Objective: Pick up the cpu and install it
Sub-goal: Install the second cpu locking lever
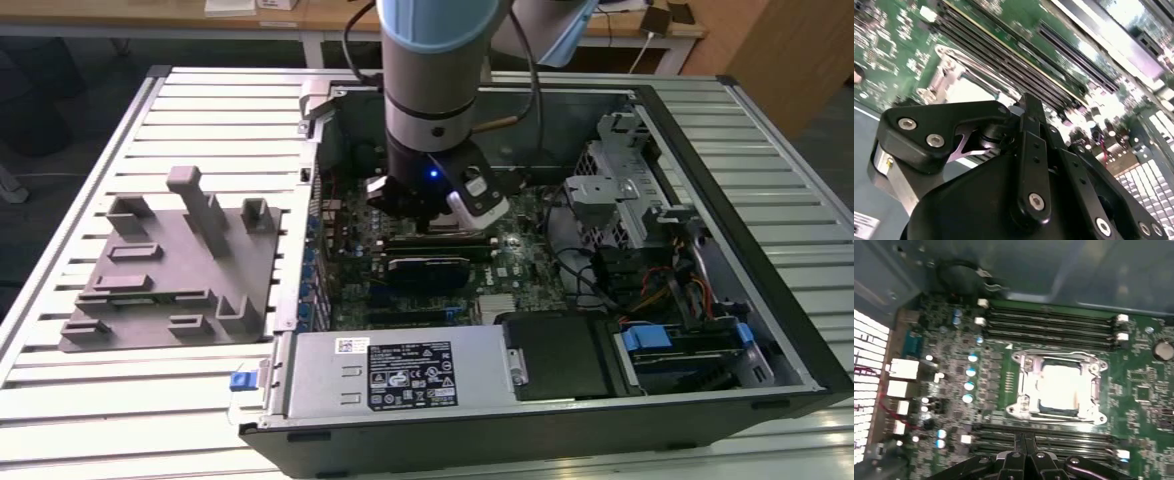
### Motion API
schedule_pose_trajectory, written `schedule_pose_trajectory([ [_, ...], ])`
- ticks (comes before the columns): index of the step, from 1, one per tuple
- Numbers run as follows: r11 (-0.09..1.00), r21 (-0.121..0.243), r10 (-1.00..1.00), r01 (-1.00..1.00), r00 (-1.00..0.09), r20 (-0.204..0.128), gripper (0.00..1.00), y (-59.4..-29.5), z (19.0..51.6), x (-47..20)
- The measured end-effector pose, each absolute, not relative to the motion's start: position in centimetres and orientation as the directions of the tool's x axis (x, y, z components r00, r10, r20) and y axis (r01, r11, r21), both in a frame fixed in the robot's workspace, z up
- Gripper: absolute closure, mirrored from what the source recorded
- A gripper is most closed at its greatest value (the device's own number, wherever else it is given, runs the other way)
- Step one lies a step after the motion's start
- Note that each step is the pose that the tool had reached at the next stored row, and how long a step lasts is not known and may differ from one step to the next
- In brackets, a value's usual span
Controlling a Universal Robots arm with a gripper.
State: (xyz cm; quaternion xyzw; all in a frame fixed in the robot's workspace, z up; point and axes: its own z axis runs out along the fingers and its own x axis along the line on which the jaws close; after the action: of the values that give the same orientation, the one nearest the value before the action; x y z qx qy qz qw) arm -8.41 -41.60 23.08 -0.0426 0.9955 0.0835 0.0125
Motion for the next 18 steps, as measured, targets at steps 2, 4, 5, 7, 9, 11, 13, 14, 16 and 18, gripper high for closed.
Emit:
schedule_pose_trajectory([
  [2, 0.983, 0.161, -0.083, -0.087, -0.996, -0.031, 0.89, -41.6, 23.1, -7.8],
  [4, 0.984, 0.154, -0.082, -0.086, -0.996, -0.029, 0.89, -41.6, 23.1, -7.2],
  [5, 0.985, 0.150, -0.082, -0.086, -0.996, -0.029, 0.89, -41.6, 23.1, -6.9],
  [7, 0.987, 0.136, -0.083, -0.086, -0.996, -0.027, 0.89, -41.5, 23.1, -6.6],
  [9, 0.989, 0.125, -0.083, -0.085, -0.996, -0.026, 0.89, -41.1, 23.1, -6.5],
  [11, 0.989, 0.117, -0.083, -0.086, -0.996, -0.026, 0.89, -40.4, 23.1, -6.4],
  [13, 0.990, 0.111, -0.083, -0.086, -0.996, -0.025, 0.89, -39.8, 23.1, -6.3],
  [14, 0.990, 0.108, -0.083, -0.086, -0.996, -0.025, 0.89, -39.5, 23.1, -6.3],
  [16, 0.991, 0.102, -0.083, -0.085, -0.996, -0.024, 0.89, -39.0, 23.1, -6.1],
  [18, 0.992, 0.095, -0.084, -0.086, -0.996, -0.024, 0.89, -38.7, 23.1, -5.9],
])
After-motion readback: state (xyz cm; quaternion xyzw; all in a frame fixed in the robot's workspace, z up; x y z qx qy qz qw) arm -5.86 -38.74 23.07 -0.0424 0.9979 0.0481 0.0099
